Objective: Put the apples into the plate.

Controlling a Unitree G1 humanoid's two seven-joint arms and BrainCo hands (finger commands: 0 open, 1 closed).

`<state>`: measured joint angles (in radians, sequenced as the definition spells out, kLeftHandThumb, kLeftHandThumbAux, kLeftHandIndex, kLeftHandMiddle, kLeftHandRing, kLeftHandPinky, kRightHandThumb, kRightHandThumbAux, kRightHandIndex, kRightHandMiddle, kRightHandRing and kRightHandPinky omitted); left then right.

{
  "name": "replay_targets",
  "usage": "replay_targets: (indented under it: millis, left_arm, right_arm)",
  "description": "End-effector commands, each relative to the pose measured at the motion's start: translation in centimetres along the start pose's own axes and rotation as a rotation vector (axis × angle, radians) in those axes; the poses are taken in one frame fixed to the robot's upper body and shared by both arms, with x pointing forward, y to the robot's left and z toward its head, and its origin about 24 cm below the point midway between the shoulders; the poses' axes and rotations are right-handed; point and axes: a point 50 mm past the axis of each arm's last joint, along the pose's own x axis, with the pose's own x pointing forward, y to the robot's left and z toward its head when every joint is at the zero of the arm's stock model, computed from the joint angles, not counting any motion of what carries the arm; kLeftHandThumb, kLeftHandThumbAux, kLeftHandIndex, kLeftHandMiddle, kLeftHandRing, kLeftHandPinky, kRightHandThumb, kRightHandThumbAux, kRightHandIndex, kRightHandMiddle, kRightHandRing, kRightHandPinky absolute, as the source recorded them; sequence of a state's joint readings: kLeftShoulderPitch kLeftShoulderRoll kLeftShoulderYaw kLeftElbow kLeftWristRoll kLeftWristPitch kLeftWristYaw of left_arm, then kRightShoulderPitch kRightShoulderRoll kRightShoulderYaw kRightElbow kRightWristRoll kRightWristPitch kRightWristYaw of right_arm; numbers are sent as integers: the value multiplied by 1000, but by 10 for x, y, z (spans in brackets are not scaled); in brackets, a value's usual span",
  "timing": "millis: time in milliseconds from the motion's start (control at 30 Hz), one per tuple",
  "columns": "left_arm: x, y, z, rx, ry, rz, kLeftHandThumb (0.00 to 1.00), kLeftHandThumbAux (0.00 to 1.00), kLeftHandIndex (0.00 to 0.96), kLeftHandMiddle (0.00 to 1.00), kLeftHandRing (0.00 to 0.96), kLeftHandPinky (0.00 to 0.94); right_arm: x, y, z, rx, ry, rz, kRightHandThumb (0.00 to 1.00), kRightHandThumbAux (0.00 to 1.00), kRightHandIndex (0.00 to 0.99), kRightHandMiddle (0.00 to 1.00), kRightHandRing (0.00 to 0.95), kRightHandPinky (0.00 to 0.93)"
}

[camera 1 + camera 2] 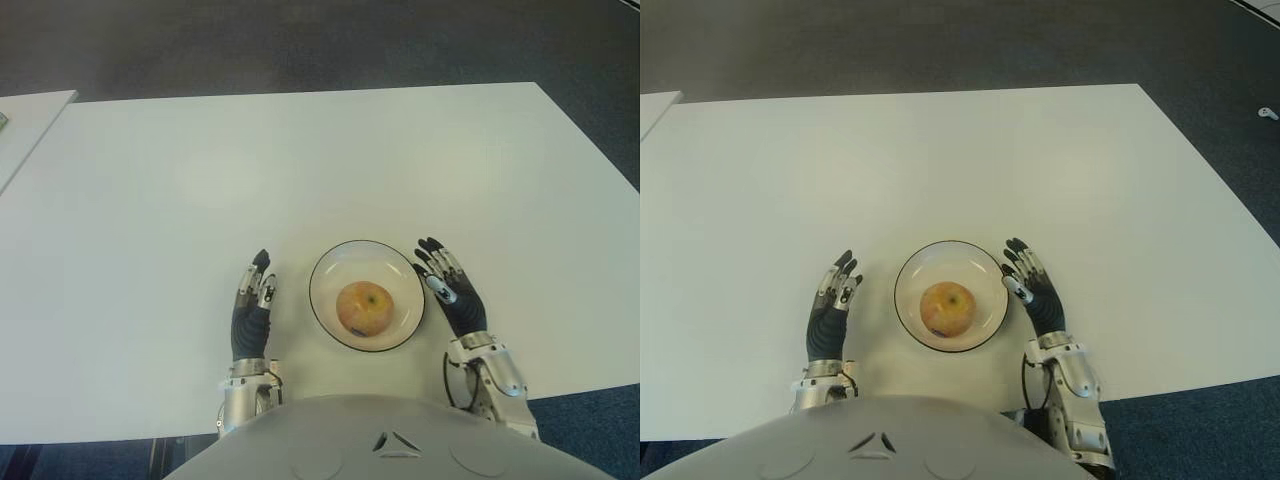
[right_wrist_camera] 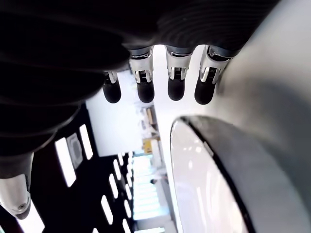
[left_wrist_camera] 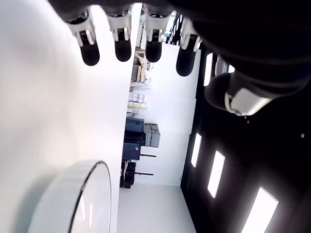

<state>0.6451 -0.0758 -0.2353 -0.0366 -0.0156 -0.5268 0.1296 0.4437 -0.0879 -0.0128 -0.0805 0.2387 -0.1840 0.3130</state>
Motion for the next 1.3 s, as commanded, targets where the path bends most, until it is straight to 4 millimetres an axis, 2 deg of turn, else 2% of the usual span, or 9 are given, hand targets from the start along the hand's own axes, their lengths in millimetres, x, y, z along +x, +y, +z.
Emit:
replay_targets:
  millis: [33, 400, 800, 967, 1300]
  left_arm:
    - [1, 1, -7, -8, -14, 10, 133, 388, 195, 104, 72, 91]
    - [7, 13, -17, 20, -61, 6, 118, 391, 184, 90, 63, 93]
    - [16, 19, -19, -83, -57, 24, 153, 379, 160, 78, 53, 84]
    - [17, 21, -17, -90, -50, 19, 148, 381, 131, 78, 57, 97]
    - [26, 25, -1, -87, -22, 13, 153, 384, 113, 91, 76, 110]
  right_arm:
    - [1, 7, -14, 38, 30, -1, 203, 566, 64, 78, 36, 41]
    - [11, 14, -25, 53, -7, -11, 170, 602, 41, 60, 30, 23]
    - [21, 14, -28, 29, -58, -46, 145, 615, 29, 55, 28, 10]
    - [23, 12, -28, 17, -65, -55, 132, 614, 27, 61, 32, 22]
    - [23, 12, -20, -21, -98, -44, 127, 607, 23, 49, 17, 31]
